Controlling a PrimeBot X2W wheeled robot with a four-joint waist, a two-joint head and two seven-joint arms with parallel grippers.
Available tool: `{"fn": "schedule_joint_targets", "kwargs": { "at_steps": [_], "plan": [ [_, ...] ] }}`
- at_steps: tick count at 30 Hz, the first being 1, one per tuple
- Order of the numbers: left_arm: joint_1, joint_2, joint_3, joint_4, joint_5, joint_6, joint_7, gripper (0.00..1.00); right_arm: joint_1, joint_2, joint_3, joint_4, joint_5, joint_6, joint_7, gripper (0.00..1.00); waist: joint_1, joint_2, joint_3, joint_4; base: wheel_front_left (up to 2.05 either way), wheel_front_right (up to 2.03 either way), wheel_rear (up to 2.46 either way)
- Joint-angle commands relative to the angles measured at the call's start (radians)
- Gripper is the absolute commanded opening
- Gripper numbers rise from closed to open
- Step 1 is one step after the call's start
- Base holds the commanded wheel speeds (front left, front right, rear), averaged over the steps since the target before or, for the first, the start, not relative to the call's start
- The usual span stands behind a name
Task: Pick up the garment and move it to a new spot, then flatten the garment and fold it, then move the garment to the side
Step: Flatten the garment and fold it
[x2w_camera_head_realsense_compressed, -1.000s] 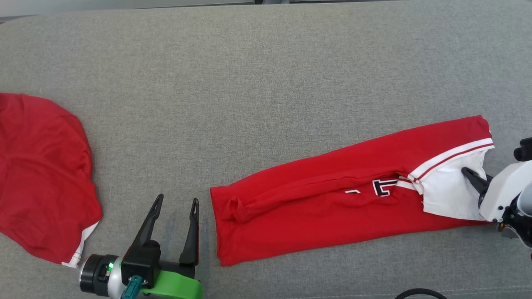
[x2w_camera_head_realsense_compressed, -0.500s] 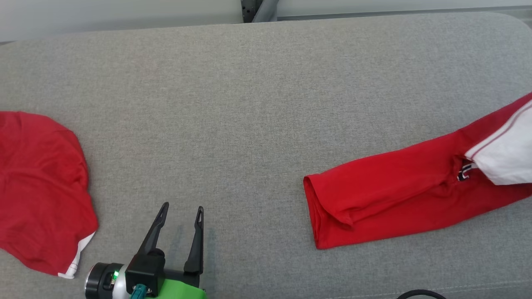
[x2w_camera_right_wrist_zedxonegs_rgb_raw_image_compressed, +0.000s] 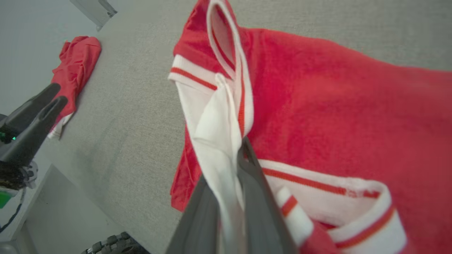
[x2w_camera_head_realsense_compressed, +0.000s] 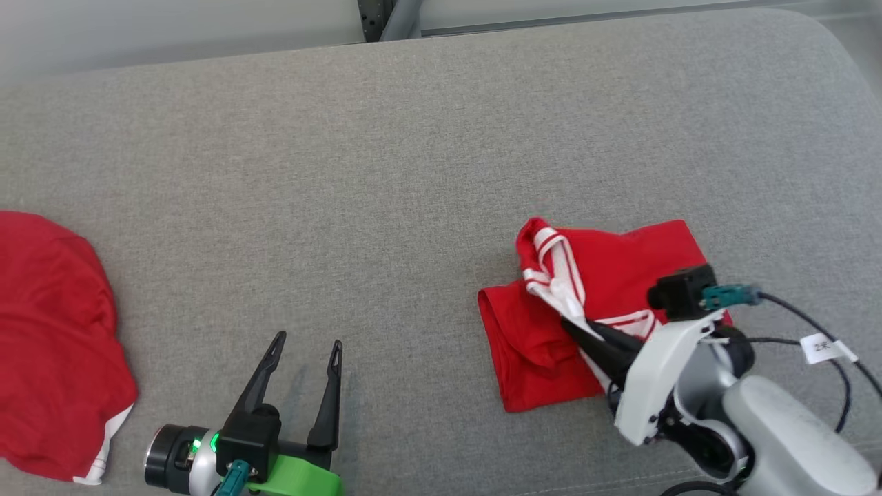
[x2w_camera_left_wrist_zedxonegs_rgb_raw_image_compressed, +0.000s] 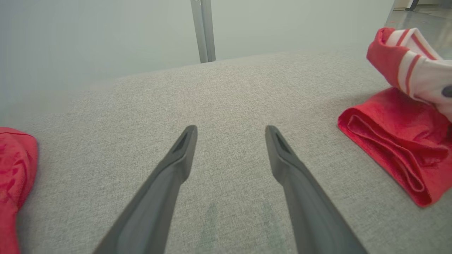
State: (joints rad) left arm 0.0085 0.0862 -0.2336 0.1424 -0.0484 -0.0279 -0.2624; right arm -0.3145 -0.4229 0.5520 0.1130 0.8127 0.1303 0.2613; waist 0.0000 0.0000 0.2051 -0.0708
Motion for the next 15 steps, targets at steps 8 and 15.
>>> {"fn": "schedule_joint_targets", "kwargs": {
  "at_steps": [8, 15],
  "plan": [
    [0.014, -0.01, 0.018, 0.024, 0.004, -0.002, -0.003, 1.0, -0.047, 0.157, 0.023, 0.199, -0.113, 0.0, -0.046, 0.0, 0.0, 0.0, -0.019, 0.064, 0.0, 0.0, 0.0],
    [0.032, -0.017, 0.043, 0.036, 0.0, 0.002, -0.003, 1.0, -0.058, 0.127, 0.049, 0.164, -0.152, 0.0, -0.068, 1.0, 0.0, 0.0, -0.031, 0.073, 0.0, 0.0, 0.0]
  ]
}}
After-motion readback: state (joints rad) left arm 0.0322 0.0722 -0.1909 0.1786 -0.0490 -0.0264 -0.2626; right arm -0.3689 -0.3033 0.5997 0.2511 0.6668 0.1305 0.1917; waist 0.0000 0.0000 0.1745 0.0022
